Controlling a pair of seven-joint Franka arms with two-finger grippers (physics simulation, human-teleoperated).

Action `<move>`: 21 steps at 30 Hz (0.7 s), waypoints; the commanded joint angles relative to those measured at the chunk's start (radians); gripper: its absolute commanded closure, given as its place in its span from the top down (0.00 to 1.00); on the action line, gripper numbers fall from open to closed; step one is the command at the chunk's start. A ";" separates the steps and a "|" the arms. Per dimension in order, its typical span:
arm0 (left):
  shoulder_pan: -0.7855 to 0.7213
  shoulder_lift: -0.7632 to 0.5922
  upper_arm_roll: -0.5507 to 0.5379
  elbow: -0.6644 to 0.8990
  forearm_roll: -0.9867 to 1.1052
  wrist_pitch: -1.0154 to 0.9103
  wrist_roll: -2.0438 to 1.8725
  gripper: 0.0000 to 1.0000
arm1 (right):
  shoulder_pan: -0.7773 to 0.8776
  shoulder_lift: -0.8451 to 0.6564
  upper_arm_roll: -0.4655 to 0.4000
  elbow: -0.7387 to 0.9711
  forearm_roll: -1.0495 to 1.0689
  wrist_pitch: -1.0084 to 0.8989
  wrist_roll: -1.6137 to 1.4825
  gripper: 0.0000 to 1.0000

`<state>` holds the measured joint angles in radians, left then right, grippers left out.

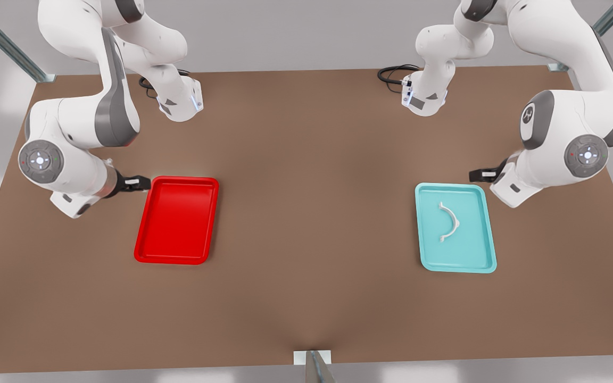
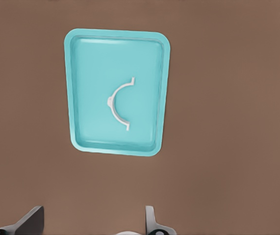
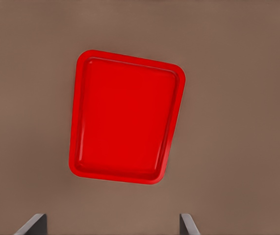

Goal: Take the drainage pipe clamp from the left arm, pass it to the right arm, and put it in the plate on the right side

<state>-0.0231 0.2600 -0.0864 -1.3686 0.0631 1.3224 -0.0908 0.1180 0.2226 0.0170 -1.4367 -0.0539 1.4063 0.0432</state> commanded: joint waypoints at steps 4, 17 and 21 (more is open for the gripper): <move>0.000 0.071 0.000 0.005 -0.002 0.121 0.085 1.00 | -0.020 -0.002 -0.003 -0.011 0.022 0.075 -0.003 1.00; 0.003 0.137 0.063 -0.595 -0.009 0.880 -0.563 1.00 | -0.023 -0.003 -0.002 -0.034 0.023 0.099 -0.003 1.00; 0.020 0.139 0.069 -0.684 -0.075 1.072 -0.598 1.00 | -0.024 -0.002 -0.002 -0.042 0.025 0.099 -0.003 1.00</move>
<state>-0.0051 0.3996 -0.0180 -2.0381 0.0268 2.1423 -0.3169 0.0942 0.2217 0.0154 -1.4784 -0.0314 1.4999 0.0409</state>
